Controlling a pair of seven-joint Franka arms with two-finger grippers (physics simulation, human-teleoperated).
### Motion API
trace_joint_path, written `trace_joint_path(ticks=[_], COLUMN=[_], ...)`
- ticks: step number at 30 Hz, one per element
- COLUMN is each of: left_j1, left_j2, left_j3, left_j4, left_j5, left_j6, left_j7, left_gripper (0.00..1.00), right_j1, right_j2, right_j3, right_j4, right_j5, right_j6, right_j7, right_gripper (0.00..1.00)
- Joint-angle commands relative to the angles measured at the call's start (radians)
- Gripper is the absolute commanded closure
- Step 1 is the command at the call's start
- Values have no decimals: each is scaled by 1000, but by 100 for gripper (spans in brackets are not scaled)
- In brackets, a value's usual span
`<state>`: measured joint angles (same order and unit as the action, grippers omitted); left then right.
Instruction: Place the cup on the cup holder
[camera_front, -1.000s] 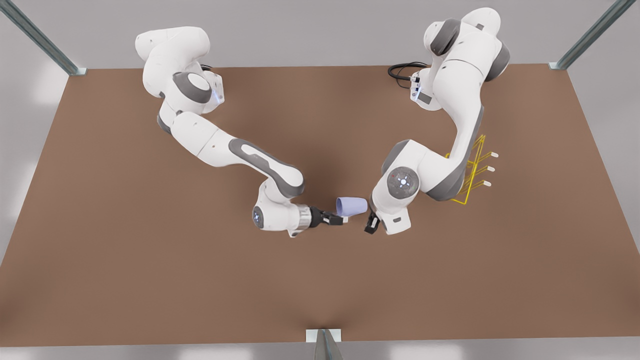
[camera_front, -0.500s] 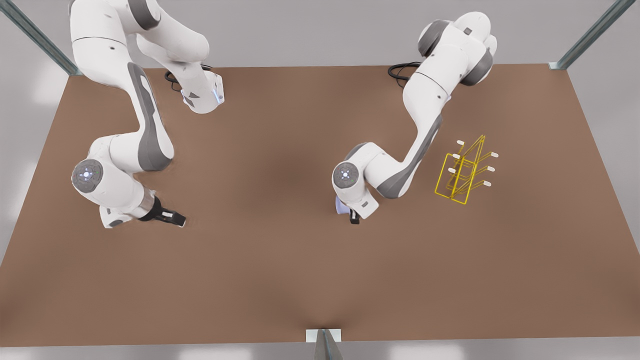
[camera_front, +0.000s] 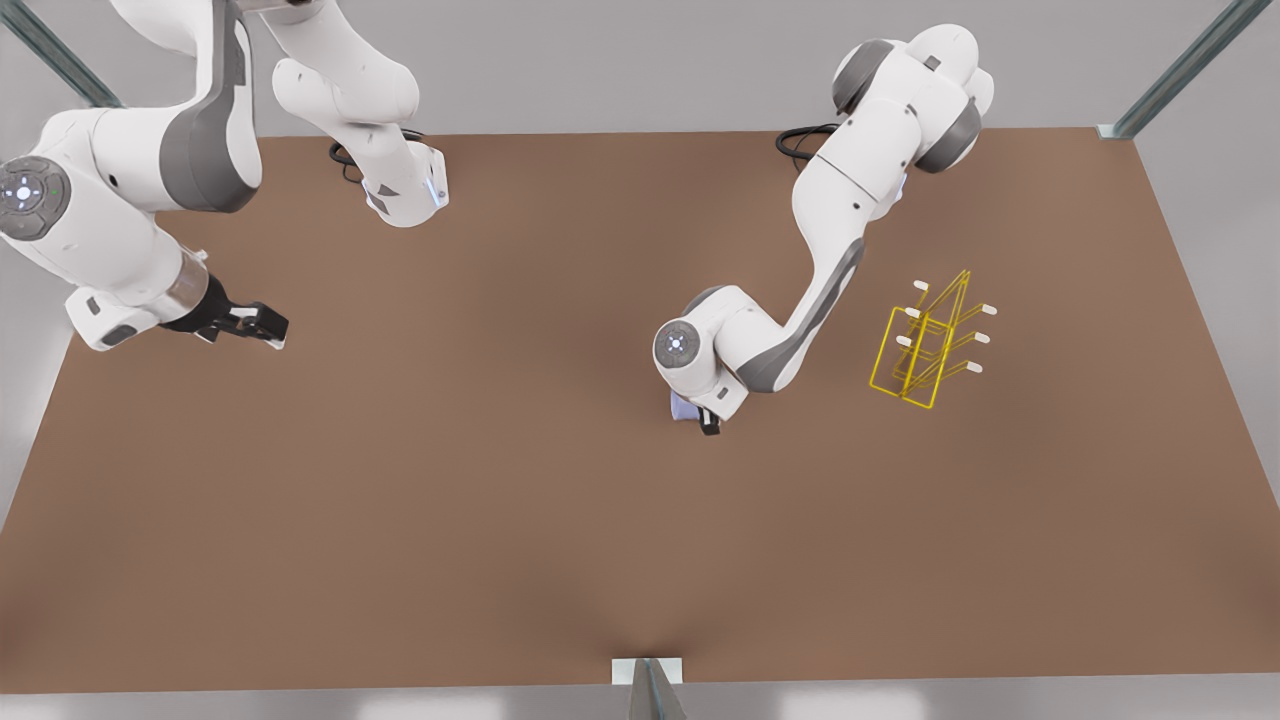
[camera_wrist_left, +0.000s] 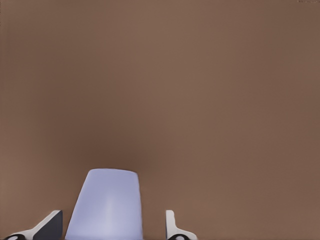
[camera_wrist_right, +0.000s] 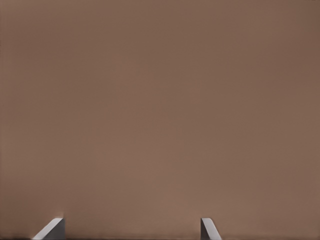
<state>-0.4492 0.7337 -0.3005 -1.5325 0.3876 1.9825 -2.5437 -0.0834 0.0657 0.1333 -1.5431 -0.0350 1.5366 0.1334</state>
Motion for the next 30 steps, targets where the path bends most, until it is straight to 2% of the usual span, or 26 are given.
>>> trace_joint_path(ticks=[1,6,8,15,21,24,26,27,30], left_j1=[-6,-9,-17,-28,-34,-26,-25,-14,-8], left_j2=[0,-8,-2,26,49,50,47,47,43], left_j3=[0,-11,-11,-11,-20,-35,-46,-58,-65], left_j4=[-14,-51,-51,-63,-64,-64,-64,-63,-63], left_j5=[2,31,31,67,73,68,54,54,54], left_j6=[7,9,10,33,36,35,32,30,19], left_j7=[-168,-150,-147,-129,-72,-29,19,26,55], left_gripper=[0,0,0,0,0,0,0,0,1], right_j1=[-9,-9,-10,4,-10,-21,-24,-24,-16], right_j2=[17,17,23,75,149,177,132,101,121], right_j3=[3,-1,-3,-1,-6,-8,-6,-3,2], right_j4=[0,38,118,116,189,215,204,147,162], right_j5=[-6,-8,-3,-3,3,-6,-9,-8,-8], right_j6=[26,22,-38,-24,-44,-9,29,83,97], right_j7=[-146,-130,-127,-121,-135,-138,-138,-138,-139], right_gripper=[0,0,0,0,0,0,0,0,0])
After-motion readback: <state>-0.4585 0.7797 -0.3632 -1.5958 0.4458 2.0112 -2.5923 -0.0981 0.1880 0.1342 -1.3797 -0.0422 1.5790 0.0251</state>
